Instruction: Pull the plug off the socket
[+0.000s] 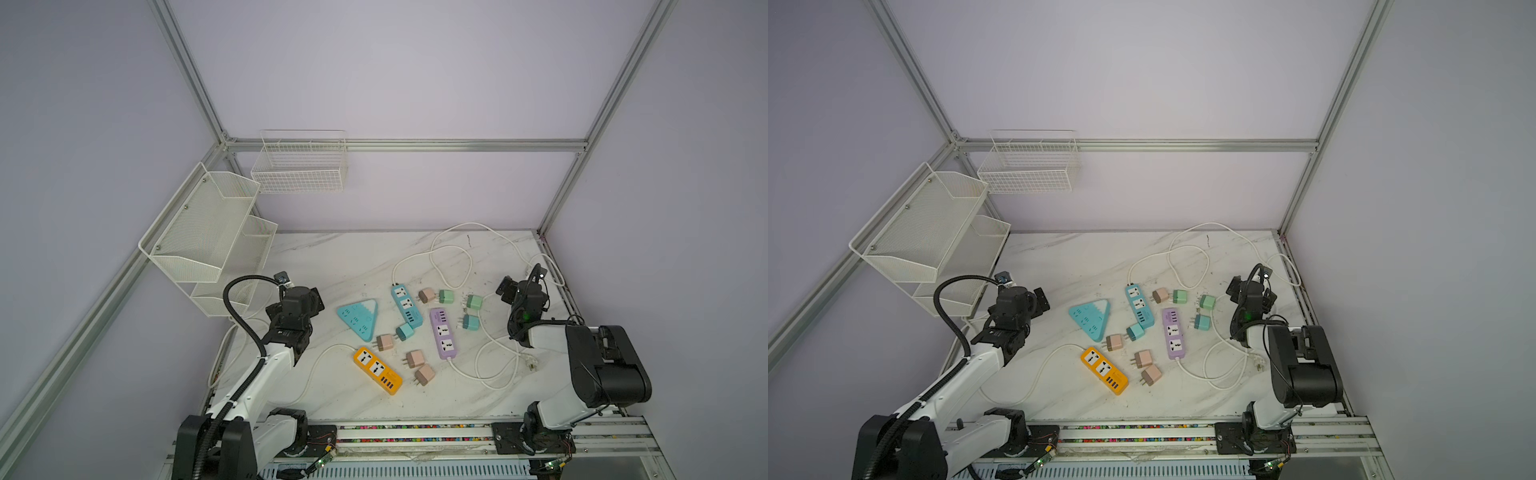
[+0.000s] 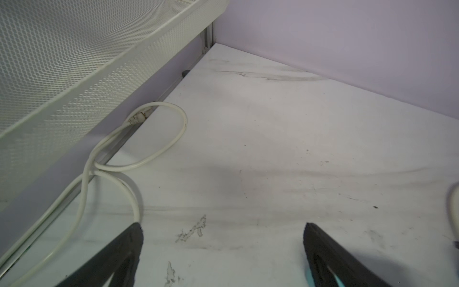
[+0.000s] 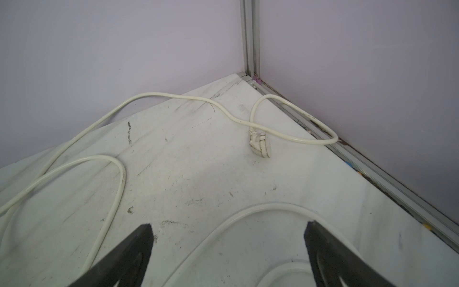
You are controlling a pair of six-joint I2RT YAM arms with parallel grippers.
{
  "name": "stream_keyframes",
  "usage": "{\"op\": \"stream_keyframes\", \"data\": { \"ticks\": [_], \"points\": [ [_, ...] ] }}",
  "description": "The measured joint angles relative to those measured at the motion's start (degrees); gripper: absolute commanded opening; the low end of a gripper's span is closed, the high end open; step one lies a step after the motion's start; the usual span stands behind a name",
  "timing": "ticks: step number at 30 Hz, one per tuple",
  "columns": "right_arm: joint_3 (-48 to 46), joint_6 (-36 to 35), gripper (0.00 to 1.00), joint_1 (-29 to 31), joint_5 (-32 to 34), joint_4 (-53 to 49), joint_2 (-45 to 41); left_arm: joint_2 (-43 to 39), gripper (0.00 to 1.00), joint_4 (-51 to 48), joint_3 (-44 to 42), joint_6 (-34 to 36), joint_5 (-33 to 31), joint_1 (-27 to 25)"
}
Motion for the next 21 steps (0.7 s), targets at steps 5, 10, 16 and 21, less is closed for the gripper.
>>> {"op": "stream_keyframes", "data": {
  "ticks": [5, 10, 16, 21],
  "points": [
    [0.3, -5.0, 0.97, 0.0, -7.0, 8.6, 4.3, 8.9, 1.00, 21.1, -8.9, 8.7, 0.7, 0.6],
    [-3.5, -9.3, 0.97, 0.7, -12.4, 20.3, 8.5, 15.9, 1.00, 36.5, -10.4, 13.3, 5.4, 1.7],
    [-3.8, -10.5, 0.97, 1.4, -12.5, 24.1, 9.4, 25.8, 1.00, 46.0, -10.3, 15.9, 10.2, 2.4],
    [-3.8, -11.1, 0.98, 1.4, -12.4, 25.3, 9.4, 25.8, 1.00, 48.1, -10.3, 15.8, 10.1, 2.9]
  ]
}}
